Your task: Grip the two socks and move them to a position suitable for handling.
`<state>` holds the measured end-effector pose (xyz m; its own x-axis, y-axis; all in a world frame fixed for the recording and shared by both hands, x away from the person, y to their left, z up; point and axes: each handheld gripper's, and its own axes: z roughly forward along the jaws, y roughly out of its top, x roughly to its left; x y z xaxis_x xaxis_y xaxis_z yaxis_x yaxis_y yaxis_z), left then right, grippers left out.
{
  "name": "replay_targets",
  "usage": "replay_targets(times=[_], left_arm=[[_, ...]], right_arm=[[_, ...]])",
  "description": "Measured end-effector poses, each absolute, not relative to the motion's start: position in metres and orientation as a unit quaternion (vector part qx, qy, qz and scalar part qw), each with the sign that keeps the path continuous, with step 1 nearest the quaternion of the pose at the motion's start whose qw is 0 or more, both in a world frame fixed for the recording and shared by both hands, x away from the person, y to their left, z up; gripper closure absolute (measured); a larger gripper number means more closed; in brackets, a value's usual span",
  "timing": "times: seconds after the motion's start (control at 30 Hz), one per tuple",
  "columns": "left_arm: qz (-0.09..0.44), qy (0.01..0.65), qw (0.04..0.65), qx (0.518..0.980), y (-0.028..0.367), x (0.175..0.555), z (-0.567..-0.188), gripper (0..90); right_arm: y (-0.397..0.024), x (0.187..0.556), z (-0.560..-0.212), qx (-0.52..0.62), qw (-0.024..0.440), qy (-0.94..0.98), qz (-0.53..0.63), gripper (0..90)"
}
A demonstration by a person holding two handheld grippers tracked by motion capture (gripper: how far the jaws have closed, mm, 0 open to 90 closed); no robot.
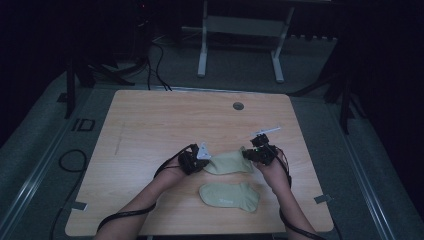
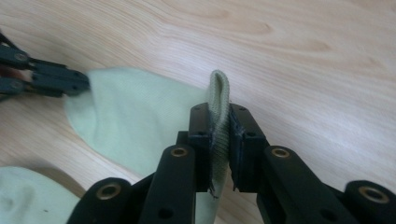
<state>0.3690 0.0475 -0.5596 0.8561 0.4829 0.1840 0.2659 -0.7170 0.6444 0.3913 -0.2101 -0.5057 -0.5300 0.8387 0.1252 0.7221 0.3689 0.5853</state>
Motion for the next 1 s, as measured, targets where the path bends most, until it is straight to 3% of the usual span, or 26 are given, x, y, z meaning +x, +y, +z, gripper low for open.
replay_targets(times=[0.37, 0.5, 0.53, 0.63, 0.67, 0.83, 1.0], left_arm=[[0.182, 0.202, 0.308, 0.912, 0.046, 0.369, -0.559, 87.9], [0.168, 0.214, 0.323, 0.907, 0.050, 0.371, -0.559, 78.4], [0.155, 0.218, 0.324, 0.908, 0.051, 0.372, -0.557, 67.6], [0.145, 0.224, 0.340, 0.902, 0.051, 0.368, -0.551, 68.7], [0.144, 0.223, 0.342, 0.902, 0.050, 0.367, -0.548, 73.7], [0.133, 0.216, 0.325, 0.911, 0.038, 0.362, -0.547, 80.1], [0.129, 0.215, 0.313, 0.916, 0.036, 0.364, -0.555, 80.1]], right_arm=[[-0.239, 0.400, -0.524, 0.510, 0.108, 0.812, 0.261, 71.2], [-0.243, 0.399, -0.521, 0.515, 0.104, 0.807, 0.271, 74.8], [-0.241, 0.396, -0.517, 0.509, 0.102, 0.808, 0.279, 81.4], [-0.236, 0.391, -0.514, 0.502, 0.106, 0.810, 0.284, 86.7], [-0.230, 0.387, -0.513, 0.491, 0.105, 0.815, 0.289, 88.9], [-0.213, 0.378, -0.524, 0.465, 0.106, 0.834, 0.277, 88.2], [-0.212, 0.375, -0.536, 0.464, 0.106, 0.840, 0.259, 87.7]])
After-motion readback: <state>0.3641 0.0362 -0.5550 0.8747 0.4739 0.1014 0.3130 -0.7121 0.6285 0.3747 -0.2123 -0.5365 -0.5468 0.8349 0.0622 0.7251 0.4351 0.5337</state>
